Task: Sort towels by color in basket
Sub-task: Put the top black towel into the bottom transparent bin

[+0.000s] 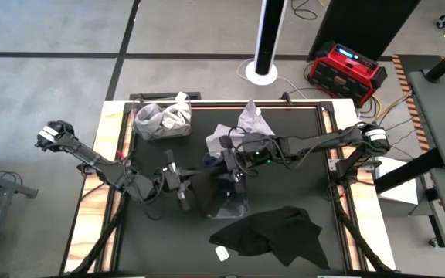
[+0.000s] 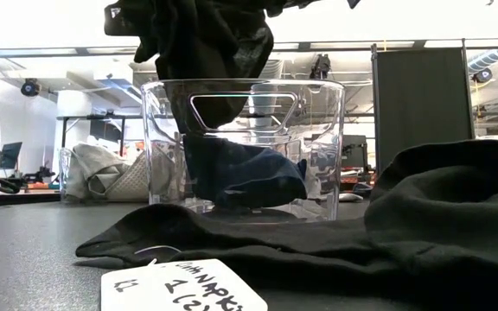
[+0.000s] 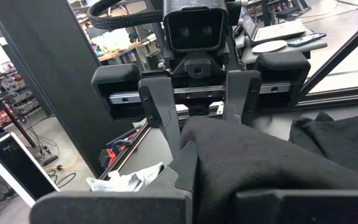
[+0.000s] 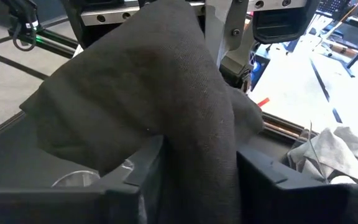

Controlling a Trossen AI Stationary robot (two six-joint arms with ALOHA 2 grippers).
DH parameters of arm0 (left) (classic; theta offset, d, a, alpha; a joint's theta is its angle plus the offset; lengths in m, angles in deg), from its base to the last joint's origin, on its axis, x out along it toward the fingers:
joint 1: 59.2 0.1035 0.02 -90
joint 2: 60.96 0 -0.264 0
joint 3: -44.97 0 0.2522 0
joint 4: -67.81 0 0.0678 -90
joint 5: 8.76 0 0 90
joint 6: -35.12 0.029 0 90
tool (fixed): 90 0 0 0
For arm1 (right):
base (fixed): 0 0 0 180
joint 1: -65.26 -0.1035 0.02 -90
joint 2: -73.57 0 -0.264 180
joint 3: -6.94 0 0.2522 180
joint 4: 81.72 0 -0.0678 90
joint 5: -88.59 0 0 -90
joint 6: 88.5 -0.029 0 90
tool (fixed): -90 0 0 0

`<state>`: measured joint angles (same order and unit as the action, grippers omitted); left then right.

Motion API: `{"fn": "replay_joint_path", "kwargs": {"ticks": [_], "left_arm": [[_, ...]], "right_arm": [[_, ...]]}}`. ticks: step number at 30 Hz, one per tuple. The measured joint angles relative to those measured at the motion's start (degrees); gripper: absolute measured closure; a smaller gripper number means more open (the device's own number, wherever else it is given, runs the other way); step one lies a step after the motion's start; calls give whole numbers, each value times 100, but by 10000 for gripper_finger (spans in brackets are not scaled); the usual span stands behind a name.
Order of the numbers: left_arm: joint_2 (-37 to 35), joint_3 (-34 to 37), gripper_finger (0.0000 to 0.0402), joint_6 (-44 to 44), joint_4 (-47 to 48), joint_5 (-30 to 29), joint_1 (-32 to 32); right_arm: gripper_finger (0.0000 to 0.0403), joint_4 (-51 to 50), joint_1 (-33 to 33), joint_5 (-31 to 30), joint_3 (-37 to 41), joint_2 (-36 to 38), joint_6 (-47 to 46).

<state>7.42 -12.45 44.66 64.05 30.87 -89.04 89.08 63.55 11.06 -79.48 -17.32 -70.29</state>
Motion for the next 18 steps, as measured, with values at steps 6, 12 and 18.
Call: {"fn": "replay_joint_path", "kwargs": {"ticks": [6, 12, 18], "left_arm": [[0, 0, 401, 7, 0, 0, 0], [0, 0, 402, 17, 0, 0, 0], [0, 0, 402, 20, 0, 0, 0]], "right_arm": [[305, 0, 0, -1, 1, 0, 8], [357, 0, 2, -2, 4, 0, 60], [391, -2, 2, -2, 4, 0, 86]]}}
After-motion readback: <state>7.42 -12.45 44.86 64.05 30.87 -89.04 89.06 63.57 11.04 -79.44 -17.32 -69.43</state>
